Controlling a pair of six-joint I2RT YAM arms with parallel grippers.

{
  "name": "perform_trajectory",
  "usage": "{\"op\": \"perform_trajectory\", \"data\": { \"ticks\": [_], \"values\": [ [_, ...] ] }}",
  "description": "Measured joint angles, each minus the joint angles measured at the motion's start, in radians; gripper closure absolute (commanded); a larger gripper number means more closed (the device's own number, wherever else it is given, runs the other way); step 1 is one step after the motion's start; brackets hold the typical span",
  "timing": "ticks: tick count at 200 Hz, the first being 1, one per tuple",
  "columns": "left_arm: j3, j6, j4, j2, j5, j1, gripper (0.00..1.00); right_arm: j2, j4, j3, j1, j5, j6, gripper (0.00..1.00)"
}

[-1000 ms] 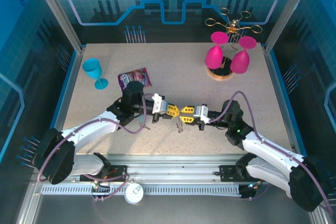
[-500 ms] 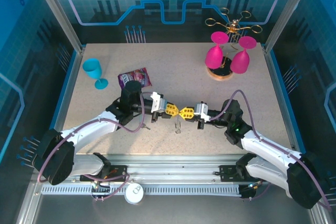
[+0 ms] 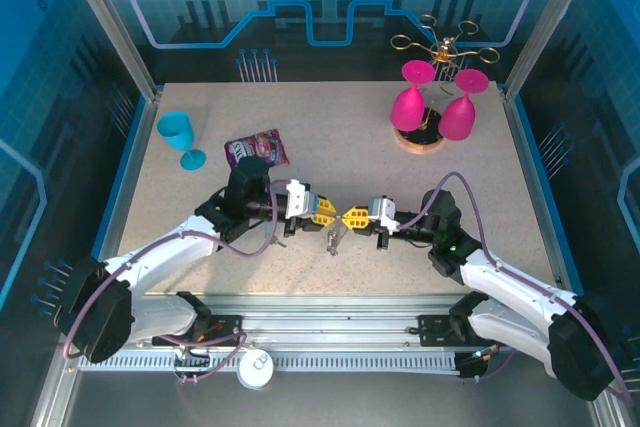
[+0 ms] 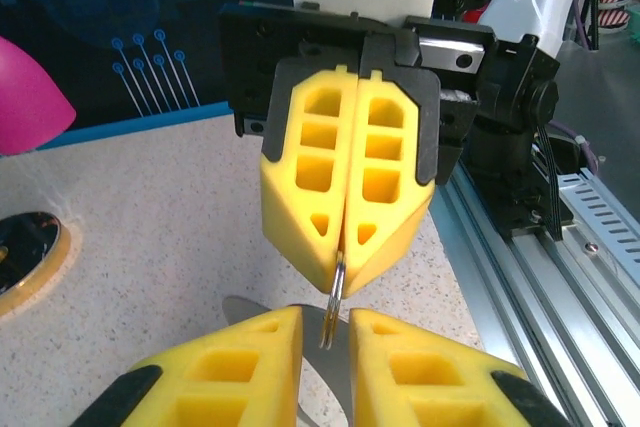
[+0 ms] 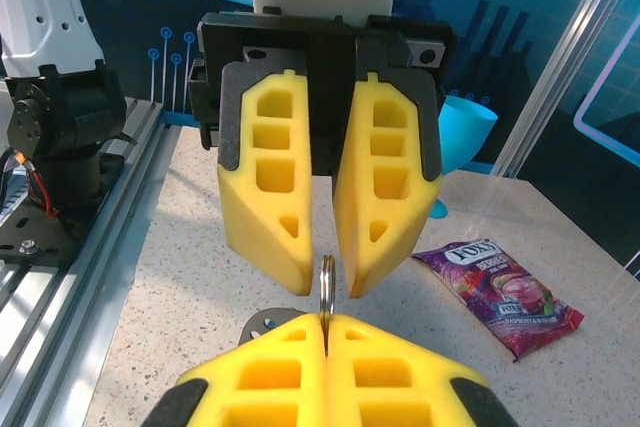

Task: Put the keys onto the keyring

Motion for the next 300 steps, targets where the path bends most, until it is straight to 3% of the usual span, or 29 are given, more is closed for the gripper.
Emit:
{"op": "perform_trajectory", "data": {
  "ticks": [45, 77, 92, 102, 109, 133, 174, 238, 300],
  "values": [
    [0.014, 0.016, -0.036, 0.015, 0.000, 0.000, 0.85, 0.003, -0.008, 0.016, 0.007, 0.000, 0.000, 1.00],
    [0.026, 0.023, -0.047, 0.023, 0.001, 0.000, 1.00, 0.019, -0.010, 0.031, 0.016, 0.004, -0.007, 1.00],
    [0.029, 0.035, -0.063, 0.023, 0.000, 0.002, 1.00, 0.020, -0.031, 0.040, 0.017, 0.010, -0.019, 1.00],
    [0.032, 0.043, -0.074, 0.023, 0.000, 0.003, 1.00, 0.018, -0.055, 0.047, 0.017, 0.013, -0.032, 0.72],
    [0.034, 0.046, -0.081, 0.023, 0.000, 0.003, 1.00, 0.014, -0.069, 0.049, 0.018, 0.022, -0.037, 0.64],
    [0.034, 0.063, -0.081, 0.023, 0.000, 0.003, 1.00, -0.038, -0.078, 0.040, 0.018, 0.067, -0.037, 0.53],
    [0.003, 0.118, -0.002, 0.002, 0.005, -0.001, 1.00, -0.112, -0.067, -0.014, 0.017, 0.102, -0.061, 0.57],
    [-0.030, 0.322, 0.028, -0.036, -0.108, -0.062, 1.00, -0.090, -0.120, -0.013, 0.046, 0.117, -0.192, 0.69],
    [-0.033, 0.334, 0.042, -0.038, -0.120, -0.062, 1.00, -0.049, -0.079, -0.007, 0.064, 0.116, -0.209, 0.78]
  ]
}}
